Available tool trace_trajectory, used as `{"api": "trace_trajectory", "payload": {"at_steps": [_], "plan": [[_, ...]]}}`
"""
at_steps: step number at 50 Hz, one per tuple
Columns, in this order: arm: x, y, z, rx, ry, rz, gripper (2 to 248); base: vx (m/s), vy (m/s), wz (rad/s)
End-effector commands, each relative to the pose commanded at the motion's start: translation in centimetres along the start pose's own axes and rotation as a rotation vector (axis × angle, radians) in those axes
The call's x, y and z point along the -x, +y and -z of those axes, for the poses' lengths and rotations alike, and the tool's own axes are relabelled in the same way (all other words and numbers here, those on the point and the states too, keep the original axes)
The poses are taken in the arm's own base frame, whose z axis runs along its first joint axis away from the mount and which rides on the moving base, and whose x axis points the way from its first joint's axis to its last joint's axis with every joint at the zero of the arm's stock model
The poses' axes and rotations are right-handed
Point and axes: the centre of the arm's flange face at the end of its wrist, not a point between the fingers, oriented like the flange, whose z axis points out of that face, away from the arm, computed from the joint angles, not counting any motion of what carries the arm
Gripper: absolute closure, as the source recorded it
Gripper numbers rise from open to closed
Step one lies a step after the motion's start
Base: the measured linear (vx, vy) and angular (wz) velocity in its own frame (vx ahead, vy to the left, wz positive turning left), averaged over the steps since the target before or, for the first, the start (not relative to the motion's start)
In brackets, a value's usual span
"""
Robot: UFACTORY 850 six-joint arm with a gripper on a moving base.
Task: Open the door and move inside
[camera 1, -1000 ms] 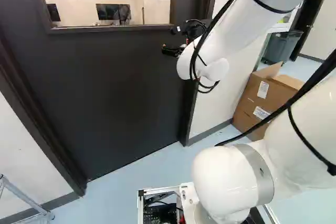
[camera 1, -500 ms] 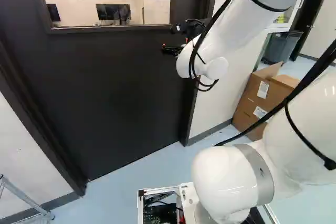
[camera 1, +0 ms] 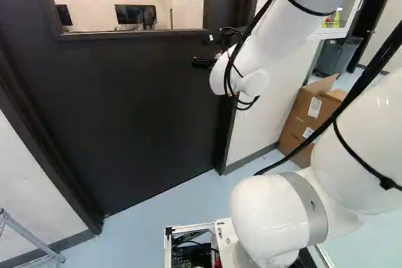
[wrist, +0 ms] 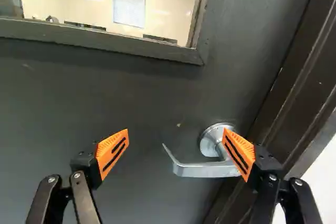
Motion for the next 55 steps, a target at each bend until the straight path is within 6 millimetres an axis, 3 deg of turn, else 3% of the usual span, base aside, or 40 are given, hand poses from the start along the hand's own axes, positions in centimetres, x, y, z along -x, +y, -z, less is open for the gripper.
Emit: {"api": "trace_trajectory", "payload": {"at_steps": [55], "plan": [[5.0,-2.5,-2.7,-0.073,-0.125,-0.019,3,0.0,0.0,0.0]]}}
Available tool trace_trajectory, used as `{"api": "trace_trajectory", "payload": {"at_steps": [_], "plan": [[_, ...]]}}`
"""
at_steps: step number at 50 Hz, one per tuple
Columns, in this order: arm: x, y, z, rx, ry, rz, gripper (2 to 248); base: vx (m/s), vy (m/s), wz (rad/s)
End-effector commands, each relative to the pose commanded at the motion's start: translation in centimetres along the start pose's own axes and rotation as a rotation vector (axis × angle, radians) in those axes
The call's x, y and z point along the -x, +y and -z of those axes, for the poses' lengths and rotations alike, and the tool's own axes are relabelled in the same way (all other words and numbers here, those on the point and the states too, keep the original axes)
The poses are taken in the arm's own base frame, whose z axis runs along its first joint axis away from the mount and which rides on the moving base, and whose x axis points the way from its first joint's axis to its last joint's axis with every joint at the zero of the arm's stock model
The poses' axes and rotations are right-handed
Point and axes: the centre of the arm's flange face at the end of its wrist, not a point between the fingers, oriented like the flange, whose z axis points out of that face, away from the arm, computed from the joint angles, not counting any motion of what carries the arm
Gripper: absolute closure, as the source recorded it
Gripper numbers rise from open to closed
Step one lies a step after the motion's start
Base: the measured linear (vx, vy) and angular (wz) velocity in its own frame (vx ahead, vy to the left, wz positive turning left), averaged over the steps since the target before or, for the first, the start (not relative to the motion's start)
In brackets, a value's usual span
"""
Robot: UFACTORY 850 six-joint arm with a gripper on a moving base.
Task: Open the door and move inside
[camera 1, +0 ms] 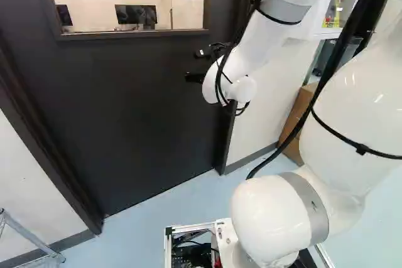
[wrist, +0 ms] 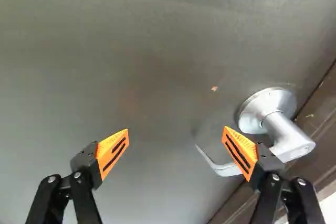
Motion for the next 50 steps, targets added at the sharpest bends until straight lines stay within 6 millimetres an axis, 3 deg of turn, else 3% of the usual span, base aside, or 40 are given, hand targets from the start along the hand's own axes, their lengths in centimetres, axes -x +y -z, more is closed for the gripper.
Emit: {"api": "trace_trajectory", "payload": {"at_steps": [50], "plan": [[4.9,-0.7,-1.6,-0.023,-0.118,-0.021,3,0.0,0.0,0.0]]}}
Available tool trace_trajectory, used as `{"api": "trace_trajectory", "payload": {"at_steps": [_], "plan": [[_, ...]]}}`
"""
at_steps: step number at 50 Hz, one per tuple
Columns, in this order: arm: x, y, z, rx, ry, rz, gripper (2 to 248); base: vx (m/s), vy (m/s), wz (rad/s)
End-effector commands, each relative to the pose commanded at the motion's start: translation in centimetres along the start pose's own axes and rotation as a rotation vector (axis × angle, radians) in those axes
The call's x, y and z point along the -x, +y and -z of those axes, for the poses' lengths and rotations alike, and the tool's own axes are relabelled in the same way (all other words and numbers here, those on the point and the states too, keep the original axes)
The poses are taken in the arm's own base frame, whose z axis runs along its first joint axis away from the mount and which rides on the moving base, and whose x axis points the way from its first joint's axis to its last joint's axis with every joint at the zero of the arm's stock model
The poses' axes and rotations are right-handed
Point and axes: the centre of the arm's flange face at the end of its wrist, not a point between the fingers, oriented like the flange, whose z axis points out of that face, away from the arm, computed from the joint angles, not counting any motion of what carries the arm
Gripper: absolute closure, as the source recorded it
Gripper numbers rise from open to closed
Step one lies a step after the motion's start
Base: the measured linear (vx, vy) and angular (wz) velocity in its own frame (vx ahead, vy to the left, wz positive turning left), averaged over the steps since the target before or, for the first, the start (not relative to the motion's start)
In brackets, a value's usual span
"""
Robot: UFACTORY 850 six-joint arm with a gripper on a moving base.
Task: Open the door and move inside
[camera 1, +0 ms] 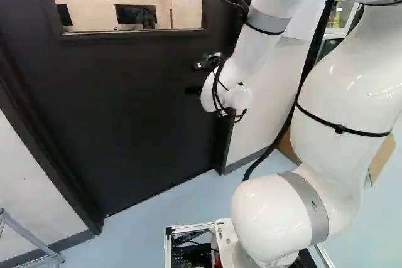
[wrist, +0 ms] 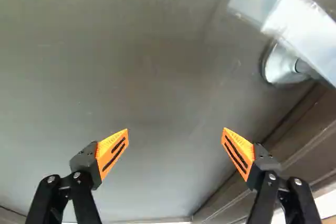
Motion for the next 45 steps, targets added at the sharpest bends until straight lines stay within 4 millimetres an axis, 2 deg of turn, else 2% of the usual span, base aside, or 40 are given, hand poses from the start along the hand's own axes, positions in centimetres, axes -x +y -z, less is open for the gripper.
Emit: {"api": "trace_trajectory", "payload": {"at_steps": [18,45], "plan": [[1.5,-0.1,-0.7,-0.006,-0.038,-0.007,3,0.0,0.0,0.0],[1.5,0.6,-1.8,0.007,-0.04,-0.013,3,0.0,0.0,0.0]]}}
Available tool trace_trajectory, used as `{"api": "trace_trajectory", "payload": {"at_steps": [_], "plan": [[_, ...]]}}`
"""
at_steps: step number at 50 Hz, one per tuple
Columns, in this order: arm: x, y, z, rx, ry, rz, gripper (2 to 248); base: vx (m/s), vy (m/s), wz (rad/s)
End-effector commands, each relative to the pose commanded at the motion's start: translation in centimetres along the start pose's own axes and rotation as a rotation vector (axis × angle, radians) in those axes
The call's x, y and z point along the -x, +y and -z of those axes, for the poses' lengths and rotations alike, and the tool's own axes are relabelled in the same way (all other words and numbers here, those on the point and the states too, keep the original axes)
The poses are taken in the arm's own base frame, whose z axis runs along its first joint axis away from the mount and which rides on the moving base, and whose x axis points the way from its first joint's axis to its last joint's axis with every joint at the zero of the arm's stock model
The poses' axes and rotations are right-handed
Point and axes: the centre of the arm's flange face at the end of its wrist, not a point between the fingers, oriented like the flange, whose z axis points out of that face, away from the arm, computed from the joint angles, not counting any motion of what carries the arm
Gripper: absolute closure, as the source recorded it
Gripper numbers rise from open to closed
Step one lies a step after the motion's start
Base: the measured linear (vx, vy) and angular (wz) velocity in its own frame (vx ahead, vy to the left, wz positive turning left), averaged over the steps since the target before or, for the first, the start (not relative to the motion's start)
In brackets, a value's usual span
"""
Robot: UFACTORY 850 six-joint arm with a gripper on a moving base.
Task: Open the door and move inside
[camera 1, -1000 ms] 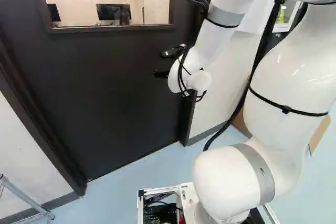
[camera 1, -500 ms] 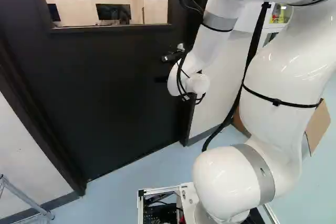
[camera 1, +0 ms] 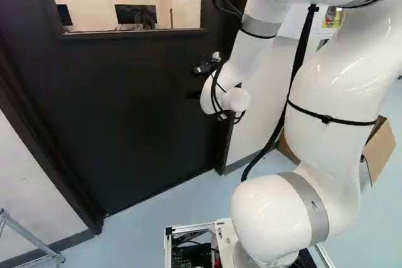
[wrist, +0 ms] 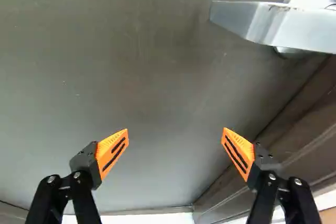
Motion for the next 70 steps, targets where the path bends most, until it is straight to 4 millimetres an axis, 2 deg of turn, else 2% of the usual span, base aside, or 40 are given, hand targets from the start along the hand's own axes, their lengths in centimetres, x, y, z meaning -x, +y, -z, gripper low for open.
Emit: {"api": "trace_trajectory", "payload": {"at_steps": [43,70], "plan": [[-1.2,1.8,-4.5,0.017,0.016,-0.001,3,0.0,0.0,0.0],[-2.0,2.4,-8.1,-0.026,0.033,0.043,3,0.0,0.0,0.0]]}}
